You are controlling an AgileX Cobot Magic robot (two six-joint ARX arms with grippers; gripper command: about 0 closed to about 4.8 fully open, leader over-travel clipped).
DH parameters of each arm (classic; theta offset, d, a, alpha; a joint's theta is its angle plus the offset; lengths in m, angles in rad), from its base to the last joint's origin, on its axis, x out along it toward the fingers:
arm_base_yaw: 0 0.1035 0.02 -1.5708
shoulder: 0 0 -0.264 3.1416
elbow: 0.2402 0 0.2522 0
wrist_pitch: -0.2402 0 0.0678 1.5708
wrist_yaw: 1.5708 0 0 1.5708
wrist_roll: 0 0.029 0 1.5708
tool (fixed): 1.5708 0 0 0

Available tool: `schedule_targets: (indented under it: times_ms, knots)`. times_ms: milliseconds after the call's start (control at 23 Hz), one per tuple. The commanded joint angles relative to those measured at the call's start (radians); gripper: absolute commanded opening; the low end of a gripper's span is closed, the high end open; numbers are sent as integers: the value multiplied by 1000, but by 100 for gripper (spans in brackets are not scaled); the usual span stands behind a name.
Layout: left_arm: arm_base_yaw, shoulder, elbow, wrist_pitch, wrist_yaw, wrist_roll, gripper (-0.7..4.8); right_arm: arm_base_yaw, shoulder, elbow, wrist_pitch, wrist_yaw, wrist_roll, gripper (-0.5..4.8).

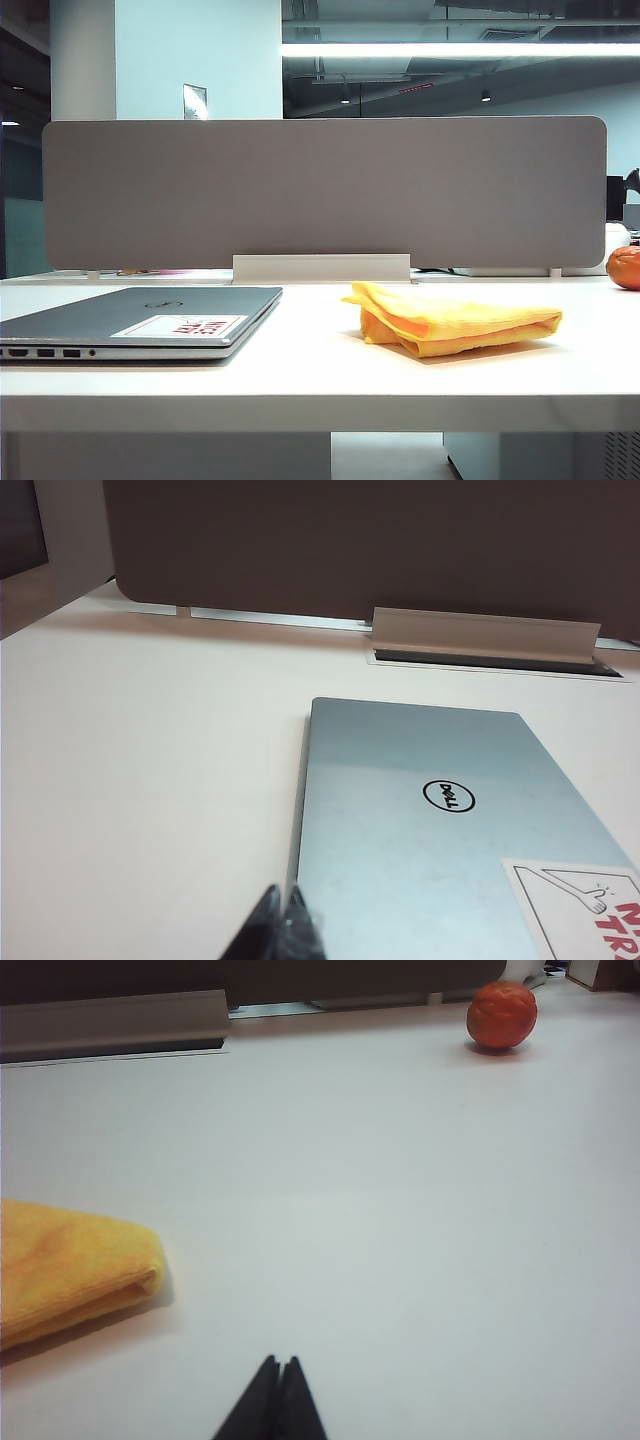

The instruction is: Pick up the yellow rag and put it over the laptop.

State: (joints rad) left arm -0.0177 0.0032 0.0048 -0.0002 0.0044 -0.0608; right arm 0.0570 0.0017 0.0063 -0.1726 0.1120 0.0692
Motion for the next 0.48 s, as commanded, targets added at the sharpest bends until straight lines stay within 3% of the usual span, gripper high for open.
schedule_targets:
  times_ms: [44, 479]
  knots:
    - [-1, 1, 3, 9, 3, 1, -6, -1, -1, -4, 12, 2, -2, -1]
    - [-1, 1, 3, 9, -3, 1, -6, -1, -1, -4, 12, 1, -2, -1]
